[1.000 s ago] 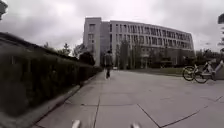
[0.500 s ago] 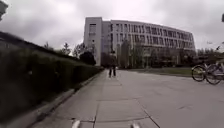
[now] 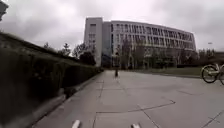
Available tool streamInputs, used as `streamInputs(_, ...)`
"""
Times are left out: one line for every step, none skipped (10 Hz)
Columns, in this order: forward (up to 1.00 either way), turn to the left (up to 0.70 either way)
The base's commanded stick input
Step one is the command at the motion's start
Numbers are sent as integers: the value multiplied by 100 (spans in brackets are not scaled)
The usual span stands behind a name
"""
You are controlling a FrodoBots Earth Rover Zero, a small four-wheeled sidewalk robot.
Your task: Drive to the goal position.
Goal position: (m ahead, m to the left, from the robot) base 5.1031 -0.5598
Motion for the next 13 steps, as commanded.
streamInputs(100, 0)
streamInputs(100, 0)
streamInputs(100, 0)
streamInputs(100, 0)
streamInputs(100, 0)
streamInputs(100, 0)
streamInputs(100, 0)
streamInputs(100, 0)
streamInputs(100, 0)
streamInputs(100, 0)
streamInputs(100, 0)
streamInputs(100, 0)
streamInputs(100, 0)
